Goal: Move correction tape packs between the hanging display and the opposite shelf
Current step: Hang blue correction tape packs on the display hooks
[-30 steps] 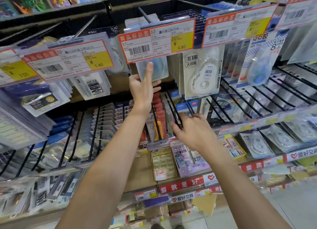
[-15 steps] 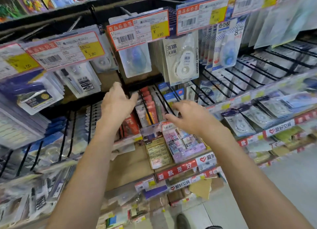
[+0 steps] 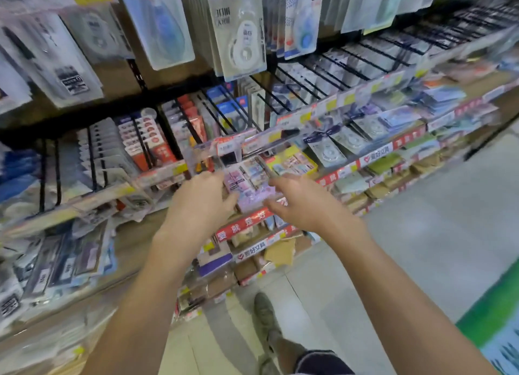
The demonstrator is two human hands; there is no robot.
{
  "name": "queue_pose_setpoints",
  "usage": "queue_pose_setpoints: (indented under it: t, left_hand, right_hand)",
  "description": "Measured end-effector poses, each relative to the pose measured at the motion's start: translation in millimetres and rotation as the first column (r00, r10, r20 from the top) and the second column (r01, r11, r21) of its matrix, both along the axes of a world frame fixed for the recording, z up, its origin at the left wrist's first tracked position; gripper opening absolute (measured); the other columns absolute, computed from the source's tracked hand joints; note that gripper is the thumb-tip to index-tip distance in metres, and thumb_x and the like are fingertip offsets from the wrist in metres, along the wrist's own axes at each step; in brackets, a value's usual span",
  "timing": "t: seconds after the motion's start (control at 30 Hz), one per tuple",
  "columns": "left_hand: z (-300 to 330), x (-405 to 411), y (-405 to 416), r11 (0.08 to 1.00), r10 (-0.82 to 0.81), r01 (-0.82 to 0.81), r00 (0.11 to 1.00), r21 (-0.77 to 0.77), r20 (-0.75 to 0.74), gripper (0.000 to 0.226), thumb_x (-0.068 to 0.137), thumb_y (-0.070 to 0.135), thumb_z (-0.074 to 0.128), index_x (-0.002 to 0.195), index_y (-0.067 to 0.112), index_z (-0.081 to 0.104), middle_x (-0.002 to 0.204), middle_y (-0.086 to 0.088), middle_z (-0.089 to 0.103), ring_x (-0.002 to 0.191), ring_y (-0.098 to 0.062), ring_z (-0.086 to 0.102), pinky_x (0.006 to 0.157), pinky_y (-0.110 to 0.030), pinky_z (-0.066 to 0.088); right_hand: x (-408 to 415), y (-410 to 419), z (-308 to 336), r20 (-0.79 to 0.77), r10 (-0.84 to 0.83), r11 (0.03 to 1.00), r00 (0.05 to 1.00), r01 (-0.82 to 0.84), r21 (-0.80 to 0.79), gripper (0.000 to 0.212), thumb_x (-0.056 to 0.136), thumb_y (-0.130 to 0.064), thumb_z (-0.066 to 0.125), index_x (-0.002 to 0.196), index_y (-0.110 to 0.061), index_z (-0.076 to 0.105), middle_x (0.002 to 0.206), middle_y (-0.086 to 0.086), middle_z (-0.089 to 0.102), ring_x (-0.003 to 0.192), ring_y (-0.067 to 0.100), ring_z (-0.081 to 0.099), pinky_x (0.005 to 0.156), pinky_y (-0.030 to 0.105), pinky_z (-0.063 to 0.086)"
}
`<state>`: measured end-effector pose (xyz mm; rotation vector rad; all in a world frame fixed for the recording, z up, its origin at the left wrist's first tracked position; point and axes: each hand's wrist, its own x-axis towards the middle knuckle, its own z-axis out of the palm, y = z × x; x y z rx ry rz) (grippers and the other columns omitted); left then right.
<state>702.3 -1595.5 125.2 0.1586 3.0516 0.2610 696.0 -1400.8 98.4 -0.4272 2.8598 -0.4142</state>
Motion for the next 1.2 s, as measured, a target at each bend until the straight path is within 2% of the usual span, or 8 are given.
queue_pose_setpoints:
  t: [0.13,0.27,0.37,0.53,0.7,0.9,1.03,1.2]
  left_hand:
    - [-20,14,15,0.993,-0.06,0.074,0.987,-0.093,0.15,0.04,0.101,0.045,0.05,0.124,0.013,0.059,0.114,-0.01,0.065,0.101,-0.03,0.063,0.071,-0.035,0.046]
    - [-30,18,37,0.982,-0.145,0.162,0.976,-0.1,0.162,0.035,0.101,0.047,0.048,0.113,0.014,0.056,0.111,-0.01,0.065,0.099,-0.03,0.062,0.077,-0.038,0.052]
    - [-35,20,66,0.965,-0.23,0.247,0.958,-0.09,0.171,0.04,0.102,0.045,0.048,0.126,0.013,0.055,0.119,-0.01,0.061,0.106,-0.03,0.06,0.074,-0.036,0.046]
    - [-36,7,133,0.9,-0.404,0.421,0.902,-0.112,0.15,0.037,0.102,0.041,0.047,0.127,0.014,0.055,0.119,-0.011,0.062,0.107,-0.032,0.061,0.072,-0.036,0.046]
    - [-30,-14,230,0.829,-0.543,0.554,0.83,-0.077,0.128,0.032,0.103,0.04,0.046,0.118,0.013,0.054,0.113,-0.011,0.062,0.105,-0.033,0.062,0.074,-0.037,0.048]
    - [-39,-47,382,0.734,-0.652,0.672,0.737,-0.093,0.176,0.029,0.101,0.041,0.047,0.102,0.013,0.051,0.11,-0.01,0.061,0.099,-0.032,0.061,0.073,-0.038,0.049]
    - [-36,-63,483,0.7,-0.681,0.708,0.702,-0.095,0.208,0.038,0.101,0.043,0.049,0.119,0.011,0.054,0.119,-0.01,0.058,0.107,-0.033,0.06,0.075,-0.037,0.045]
    - [-40,-82,580,0.683,-0.698,0.724,0.686,-0.098,0.203,0.04,0.1,0.044,0.051,0.12,0.01,0.056,0.109,-0.01,0.062,0.095,-0.03,0.062,0.071,-0.037,0.05]
  right_hand:
    - [29,24,-17,0.054,-0.065,0.998,0.996,0.065,0.005,0.04,0.101,-0.041,0.052,0.125,-0.01,0.057,0.126,0.009,0.062,0.115,0.029,0.058,0.091,0.042,0.05]
    - [46,51,-25,0.091,-0.154,0.988,0.984,0.156,-0.012,0.045,0.1,-0.044,0.053,0.131,-0.011,0.057,0.129,0.01,0.063,0.119,0.029,0.058,0.091,0.038,0.047]
    - [53,74,-29,0.095,-0.227,0.974,0.969,0.228,-0.003,0.043,0.099,-0.044,0.054,0.123,-0.01,0.06,0.122,0.011,0.064,0.114,0.03,0.059,0.089,0.038,0.047]
    - [62,128,-28,0.128,-0.358,0.933,0.925,0.361,-0.003,0.04,0.1,-0.039,0.053,0.125,-0.009,0.059,0.118,0.014,0.066,0.111,0.033,0.061,0.089,0.042,0.051]
    - [68,208,-32,0.165,-0.486,0.871,0.858,0.491,0.012,0.044,0.102,-0.039,0.052,0.137,-0.013,0.052,0.131,0.01,0.061,0.122,0.029,0.056,0.09,0.032,0.04]
    - [71,339,-51,0.189,-0.614,0.779,0.767,0.626,-0.011,0.043,0.1,-0.044,0.052,0.133,-0.016,0.054,0.124,0.006,0.066,0.116,0.029,0.06,0.093,0.038,0.048]
    - [67,423,-58,0.21,-0.657,0.742,0.724,0.67,0.012,0.04,0.1,-0.044,0.052,0.128,-0.015,0.057,0.12,0.005,0.065,0.113,0.029,0.06,0.09,0.038,0.049]
    - [54,514,-66,0.222,-0.688,0.711,0.691,0.703,0.016,0.051,0.1,-0.047,0.051,0.14,-0.016,0.051,0.132,0.007,0.061,0.119,0.029,0.058,0.096,0.037,0.047]
